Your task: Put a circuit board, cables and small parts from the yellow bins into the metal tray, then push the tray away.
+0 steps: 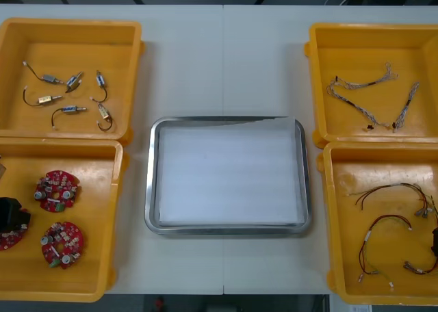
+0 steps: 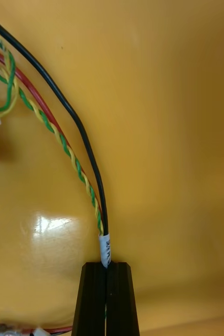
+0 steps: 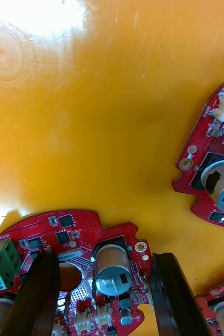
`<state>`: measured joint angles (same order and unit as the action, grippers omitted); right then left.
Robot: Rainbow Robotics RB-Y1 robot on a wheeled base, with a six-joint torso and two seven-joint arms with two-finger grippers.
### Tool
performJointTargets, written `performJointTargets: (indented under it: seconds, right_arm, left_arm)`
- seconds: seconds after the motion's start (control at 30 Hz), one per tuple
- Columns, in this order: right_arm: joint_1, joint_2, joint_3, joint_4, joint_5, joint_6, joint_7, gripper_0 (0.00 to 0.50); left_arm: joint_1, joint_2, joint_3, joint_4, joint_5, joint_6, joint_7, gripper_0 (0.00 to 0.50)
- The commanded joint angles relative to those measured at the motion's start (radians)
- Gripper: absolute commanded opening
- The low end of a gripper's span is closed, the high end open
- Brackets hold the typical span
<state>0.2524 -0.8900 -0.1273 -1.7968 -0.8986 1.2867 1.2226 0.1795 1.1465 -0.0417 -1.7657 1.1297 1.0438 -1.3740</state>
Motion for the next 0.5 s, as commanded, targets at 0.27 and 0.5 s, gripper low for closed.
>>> performJointTargets:
  seconds: [0.27, 0.5]
  right_arm:
    - [-0.033, 0.014, -0.068, -0.108, 0.015, 0.131, 0.051, 0.0]
    - [-0.035, 0.016, -0.181, -0.237, 0.006, 0.275, 0.086, 0.0]
  left_arm:
    - [-0.023, 0.044, -0.018, 0.005, -0.015, -0.01, 0.062, 0.227]
    - [-0.023, 0.044, -0.018, 0.005, -0.015, -0.01, 0.064, 0.035]
